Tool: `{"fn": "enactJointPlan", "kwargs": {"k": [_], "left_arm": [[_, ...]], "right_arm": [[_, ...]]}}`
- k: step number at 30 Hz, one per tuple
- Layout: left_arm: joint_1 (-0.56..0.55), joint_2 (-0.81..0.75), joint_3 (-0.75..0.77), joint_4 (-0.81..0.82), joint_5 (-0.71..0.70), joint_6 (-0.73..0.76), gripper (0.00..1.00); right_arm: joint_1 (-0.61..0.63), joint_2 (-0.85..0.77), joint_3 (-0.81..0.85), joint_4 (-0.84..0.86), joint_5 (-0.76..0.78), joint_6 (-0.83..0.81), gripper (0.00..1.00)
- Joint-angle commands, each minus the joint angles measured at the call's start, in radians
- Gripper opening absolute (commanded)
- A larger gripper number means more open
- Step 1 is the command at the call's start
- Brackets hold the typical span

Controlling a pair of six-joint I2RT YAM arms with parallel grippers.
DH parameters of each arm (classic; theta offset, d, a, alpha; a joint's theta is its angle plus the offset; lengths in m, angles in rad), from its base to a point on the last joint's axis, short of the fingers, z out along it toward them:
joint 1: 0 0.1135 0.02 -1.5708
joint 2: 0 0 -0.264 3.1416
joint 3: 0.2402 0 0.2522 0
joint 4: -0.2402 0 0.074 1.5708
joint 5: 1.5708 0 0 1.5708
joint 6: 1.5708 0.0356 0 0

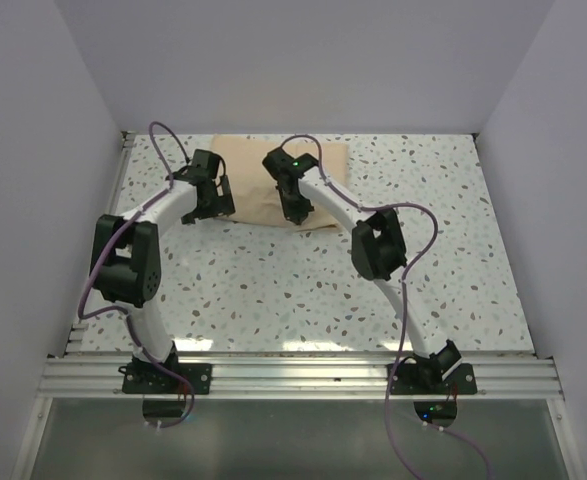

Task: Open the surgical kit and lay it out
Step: Open the surgical kit at the center of the board.

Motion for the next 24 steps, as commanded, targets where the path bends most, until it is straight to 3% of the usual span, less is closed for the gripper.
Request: {"fn": "enactJointPlan", "kwargs": {"k": [1,5,10,18,24], "left_arm": [[0.01,0.004,0.039,0.021,0.01,0.011,0.95],[0.01,0.007,0.068,0.008,-0.001,0.014,0.96],[0.01,0.028,0.114,-0.021,-0.013,0.022,0.95],[0.008,0.031,0.155,-0.041,-0.015,0.025,0.93],[0.007,0.028,0.135,-0.048,-0.023,0.031,0.92]], "right_arm": [[-0.038,-0.105,0.049,-0.013,0.021,-0.001,0.0],[-0.107,-0.223,0.033,0.003,0.061,0.034,0.0],[-0.228,-0.41,-0.172,0.09,0.127,0.034,0.0],[-0.347,-0.48,-0.463,0.081,0.311,0.083,0.0],[-0.427,-0.504,-0.582,0.02,0.446,0.183,0.0]]}}
